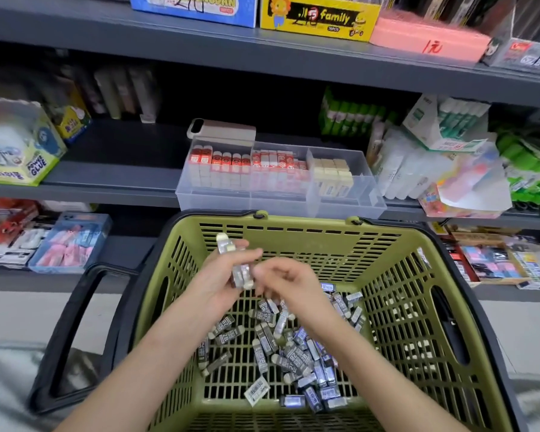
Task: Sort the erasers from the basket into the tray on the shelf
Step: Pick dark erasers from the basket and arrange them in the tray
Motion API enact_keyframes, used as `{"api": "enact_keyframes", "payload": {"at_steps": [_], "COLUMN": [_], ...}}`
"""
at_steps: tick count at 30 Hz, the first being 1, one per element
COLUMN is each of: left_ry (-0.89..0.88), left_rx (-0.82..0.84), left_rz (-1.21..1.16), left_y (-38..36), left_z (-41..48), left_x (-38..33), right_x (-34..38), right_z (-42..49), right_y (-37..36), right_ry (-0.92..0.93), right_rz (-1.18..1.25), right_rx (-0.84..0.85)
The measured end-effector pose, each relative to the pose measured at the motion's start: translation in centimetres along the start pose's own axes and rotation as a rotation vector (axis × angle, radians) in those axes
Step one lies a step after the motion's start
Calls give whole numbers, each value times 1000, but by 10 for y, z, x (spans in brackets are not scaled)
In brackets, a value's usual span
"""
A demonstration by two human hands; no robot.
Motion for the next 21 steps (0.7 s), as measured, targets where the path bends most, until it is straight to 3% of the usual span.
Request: {"api": "enact_keyframes", "payload": {"at_steps": [2,4,6,10,21], "left_ry": [66,95,89,38,-136], "left_rx": [-5,9,34,71,-9], "left_rz": [-156,-245,-272,-254,217], "left_y": [3,5,5,11,18], "left_z": [1,1,-1,-1,-1], "left_x": [-4,-8,-13,-22,-28], "right_x": [-19,-51,-86,-124,-137], "right_z": [8,15,16,18,21], "right_y": [23,44,50,40,37], "right_ry": [-150,-272,-367,-397,-646], "right_rz": [-48,-490,-915,-1286,-885], "right_rx": [-115,-178,-73,-98,-237]}}
Point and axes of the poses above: each hand's wrist, its own z-axis towards the middle knuckle, its own y-axis out of the back of the hand, x = y × z, the point moved 2 cm from there along z, towards the middle knuckle, and after that the axes turned 9 degrees about -x, right-handed, at the moved point
